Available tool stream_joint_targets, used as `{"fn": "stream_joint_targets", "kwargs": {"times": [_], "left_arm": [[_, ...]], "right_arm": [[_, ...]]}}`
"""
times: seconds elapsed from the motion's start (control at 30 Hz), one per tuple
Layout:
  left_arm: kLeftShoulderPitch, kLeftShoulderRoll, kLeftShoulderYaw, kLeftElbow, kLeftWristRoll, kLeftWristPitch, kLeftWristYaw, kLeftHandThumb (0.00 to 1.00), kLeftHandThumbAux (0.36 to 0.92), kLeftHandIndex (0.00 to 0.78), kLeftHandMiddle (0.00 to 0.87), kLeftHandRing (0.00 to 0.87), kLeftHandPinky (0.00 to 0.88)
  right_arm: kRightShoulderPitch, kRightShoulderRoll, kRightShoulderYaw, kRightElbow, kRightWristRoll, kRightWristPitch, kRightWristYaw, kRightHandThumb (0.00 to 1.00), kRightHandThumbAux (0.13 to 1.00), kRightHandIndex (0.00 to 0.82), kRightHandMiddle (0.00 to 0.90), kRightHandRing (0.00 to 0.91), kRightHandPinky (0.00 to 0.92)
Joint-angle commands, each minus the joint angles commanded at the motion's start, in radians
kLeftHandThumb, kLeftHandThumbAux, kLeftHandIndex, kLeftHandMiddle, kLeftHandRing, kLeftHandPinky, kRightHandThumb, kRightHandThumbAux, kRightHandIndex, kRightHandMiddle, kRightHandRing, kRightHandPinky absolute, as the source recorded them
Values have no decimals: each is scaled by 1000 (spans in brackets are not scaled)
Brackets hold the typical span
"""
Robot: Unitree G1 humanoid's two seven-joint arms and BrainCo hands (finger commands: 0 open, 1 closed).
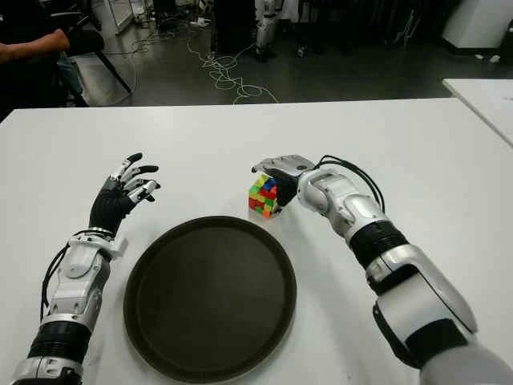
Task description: Pick up the Rubik's Cube and put it in the plate
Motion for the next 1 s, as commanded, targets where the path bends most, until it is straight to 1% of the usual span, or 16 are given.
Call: {"fn": "stream_joint_targets", "kwargs": {"times": [0.2, 0.5, 0.73, 1.0], "left_arm": [[-1, 0, -1, 2, 3, -5, 1, 439, 694, 96, 293, 403, 497], [-1, 2, -3, -4, 12, 12, 15, 450, 687, 97, 285, 396, 488], [-3, 2, -2, -1, 5, 15, 14, 461, 687, 99, 283, 392, 488], [-2, 2, -2, -2, 1, 9, 7, 460, 690, 97, 284, 394, 485]], "right_arm": [[-3, 4, 10, 15, -2, 0, -10, 0, 785, 93, 144, 157, 146], [-10, 9, 15, 40, 3, -18, -24, 0, 792, 100, 146, 168, 170], [-13, 12, 16, 53, 2, -30, -37, 0, 793, 102, 143, 163, 167], [-14, 14, 19, 52, -6, -17, -45, 0, 789, 99, 142, 160, 161]]}}
